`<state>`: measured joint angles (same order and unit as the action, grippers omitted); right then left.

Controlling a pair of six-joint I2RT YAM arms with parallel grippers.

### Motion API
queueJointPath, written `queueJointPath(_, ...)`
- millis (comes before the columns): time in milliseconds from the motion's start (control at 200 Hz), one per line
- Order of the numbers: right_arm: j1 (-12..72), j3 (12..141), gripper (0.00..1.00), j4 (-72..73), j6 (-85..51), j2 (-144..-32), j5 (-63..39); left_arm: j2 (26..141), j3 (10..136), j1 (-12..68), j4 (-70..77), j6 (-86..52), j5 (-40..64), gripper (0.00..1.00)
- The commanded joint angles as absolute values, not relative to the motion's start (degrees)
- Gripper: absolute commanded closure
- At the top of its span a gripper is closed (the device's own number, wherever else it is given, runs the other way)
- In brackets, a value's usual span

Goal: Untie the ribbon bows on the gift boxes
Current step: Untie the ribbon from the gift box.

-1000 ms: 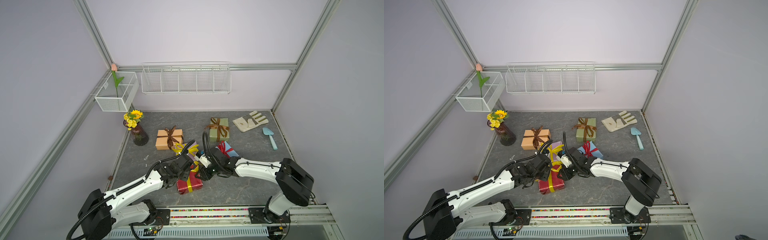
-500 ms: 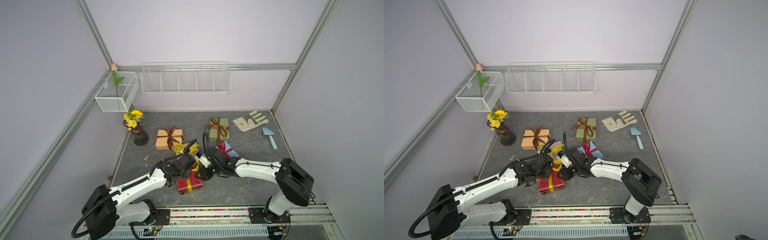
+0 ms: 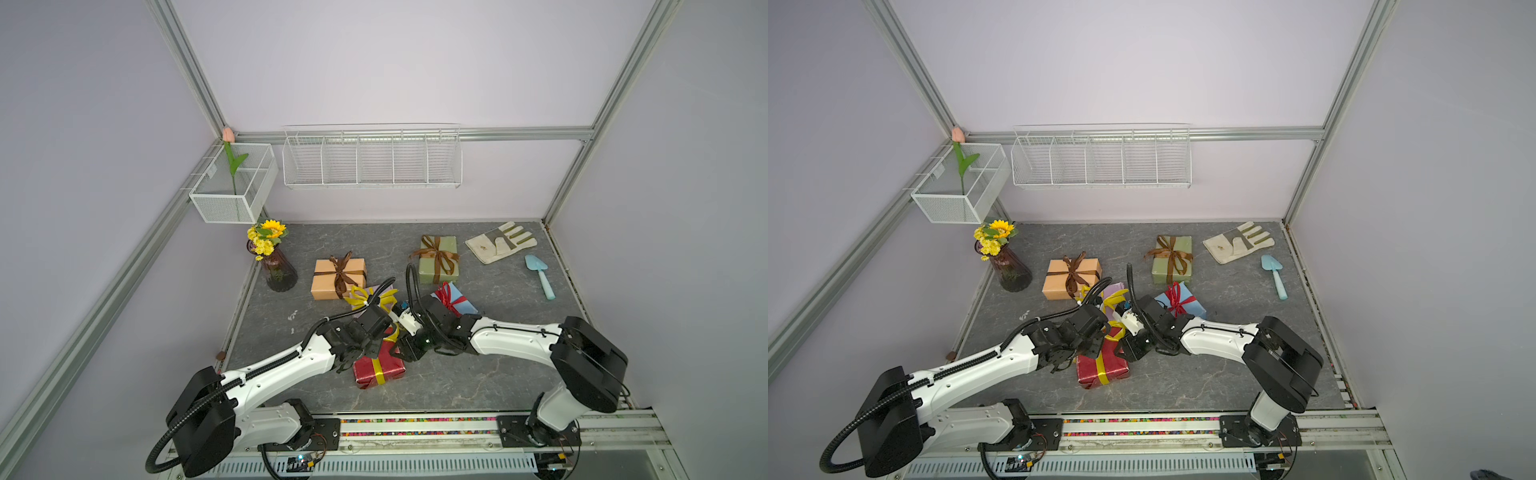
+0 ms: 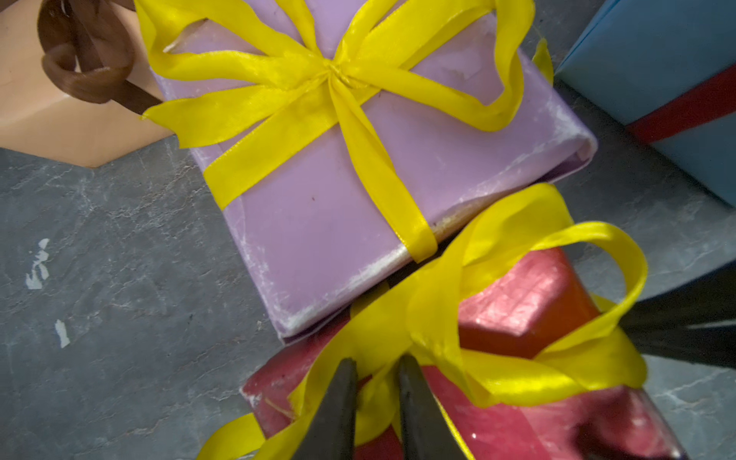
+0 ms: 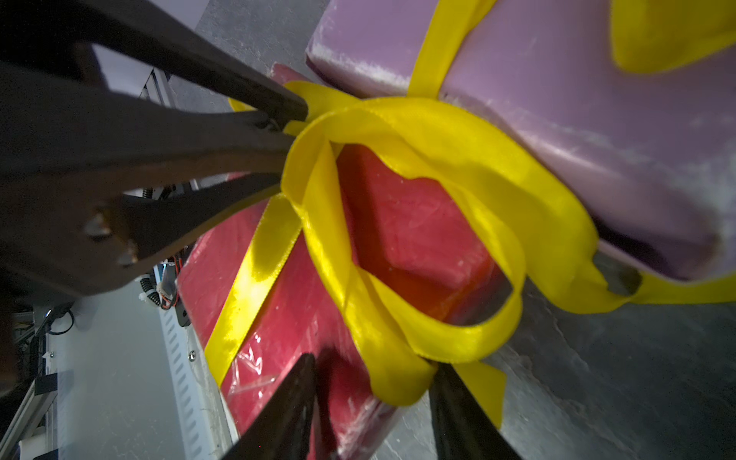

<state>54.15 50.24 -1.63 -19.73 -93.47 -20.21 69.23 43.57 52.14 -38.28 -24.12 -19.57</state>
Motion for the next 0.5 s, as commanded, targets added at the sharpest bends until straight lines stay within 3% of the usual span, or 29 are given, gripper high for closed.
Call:
queueJointPath(0,54.6,48.8,0.52,-2.7,-20.1,-94.8,-19.8,68.0,45.0,52.3,-40.4,-25.8,-21.2,0.82)
queueJointPath(495,54.5,48.9,0.52,-2.3,-20.4,-95.5,-19.6,66.4,46.1,52.3,-43.3,-27.7,-24.5,0.94)
